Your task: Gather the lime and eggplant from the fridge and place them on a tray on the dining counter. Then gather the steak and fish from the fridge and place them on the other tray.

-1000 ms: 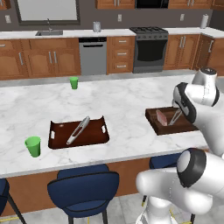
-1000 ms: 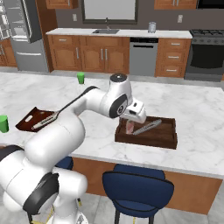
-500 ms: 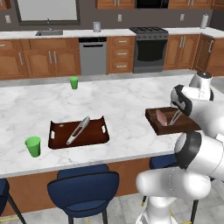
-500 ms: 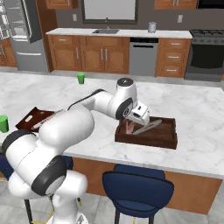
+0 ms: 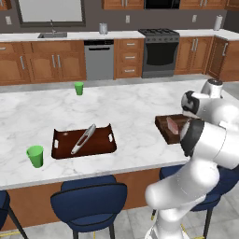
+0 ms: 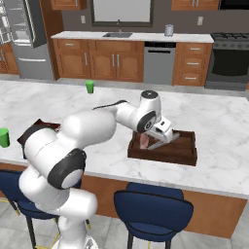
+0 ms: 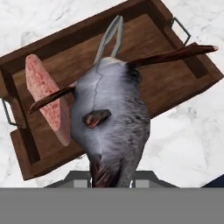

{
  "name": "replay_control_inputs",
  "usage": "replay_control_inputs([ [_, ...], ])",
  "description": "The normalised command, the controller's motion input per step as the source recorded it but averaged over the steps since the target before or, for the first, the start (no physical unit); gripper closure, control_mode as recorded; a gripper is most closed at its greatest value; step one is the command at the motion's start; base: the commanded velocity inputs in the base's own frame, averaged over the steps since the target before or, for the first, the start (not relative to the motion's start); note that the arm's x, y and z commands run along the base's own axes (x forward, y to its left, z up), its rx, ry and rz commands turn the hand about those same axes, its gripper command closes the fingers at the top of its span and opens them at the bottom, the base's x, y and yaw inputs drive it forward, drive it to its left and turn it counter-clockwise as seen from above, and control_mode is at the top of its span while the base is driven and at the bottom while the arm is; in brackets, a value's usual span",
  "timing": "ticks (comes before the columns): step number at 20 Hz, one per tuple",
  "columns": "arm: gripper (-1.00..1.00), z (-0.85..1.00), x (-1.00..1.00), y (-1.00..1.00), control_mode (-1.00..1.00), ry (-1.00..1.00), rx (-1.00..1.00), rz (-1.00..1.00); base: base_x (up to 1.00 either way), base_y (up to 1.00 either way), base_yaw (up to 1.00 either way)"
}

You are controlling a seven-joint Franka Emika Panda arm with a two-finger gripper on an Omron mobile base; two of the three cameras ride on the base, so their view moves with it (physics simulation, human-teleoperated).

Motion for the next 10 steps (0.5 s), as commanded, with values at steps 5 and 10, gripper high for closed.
replay_control_inputs([
  [5, 1.00, -0.25, 0.52, -0.01, -1.00, 0.09, 0.01, -0.06, 0.00, 0.00, 0.00],
  [10, 1.00, -0.26, 0.30, -0.02, -1.00, 0.04, 0.02, -0.04, 0.00, 0.00, 0.00],
])
